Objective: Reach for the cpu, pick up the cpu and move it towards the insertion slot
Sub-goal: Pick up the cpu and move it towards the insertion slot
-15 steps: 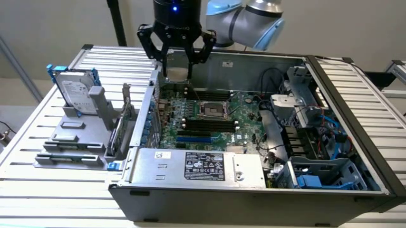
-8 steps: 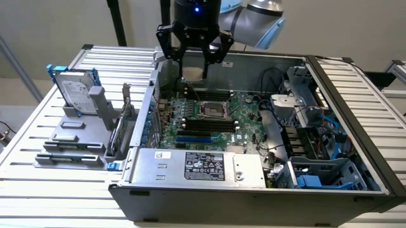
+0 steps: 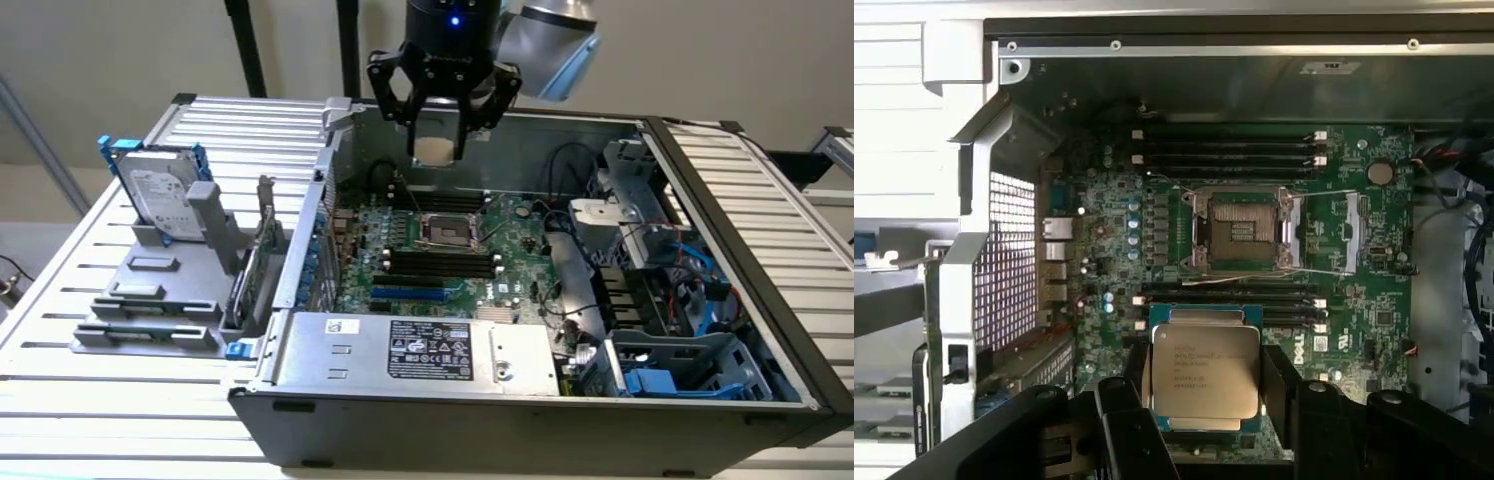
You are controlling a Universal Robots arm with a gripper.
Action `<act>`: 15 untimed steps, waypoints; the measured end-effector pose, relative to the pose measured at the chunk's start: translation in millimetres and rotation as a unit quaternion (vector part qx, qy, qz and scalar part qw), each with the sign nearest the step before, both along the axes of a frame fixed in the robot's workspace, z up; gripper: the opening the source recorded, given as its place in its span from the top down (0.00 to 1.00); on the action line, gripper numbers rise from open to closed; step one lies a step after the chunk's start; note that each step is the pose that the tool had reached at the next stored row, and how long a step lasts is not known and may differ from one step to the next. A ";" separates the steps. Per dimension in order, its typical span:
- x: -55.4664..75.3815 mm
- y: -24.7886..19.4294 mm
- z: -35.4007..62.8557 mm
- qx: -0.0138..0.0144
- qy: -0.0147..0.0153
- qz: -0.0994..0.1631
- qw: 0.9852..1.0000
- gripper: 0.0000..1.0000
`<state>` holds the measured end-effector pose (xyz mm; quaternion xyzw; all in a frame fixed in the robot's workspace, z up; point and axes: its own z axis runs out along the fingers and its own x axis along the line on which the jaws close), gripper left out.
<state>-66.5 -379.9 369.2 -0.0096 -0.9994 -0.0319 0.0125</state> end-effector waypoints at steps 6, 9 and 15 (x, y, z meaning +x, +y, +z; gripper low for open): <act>16.0 21.8 -6.5 0.000 0.000 0.000 1.000 0.46; 23.6 32.6 -9.5 0.000 0.000 0.000 1.000 0.46; 34.4 48.1 -11.8 0.000 0.000 0.000 1.000 0.46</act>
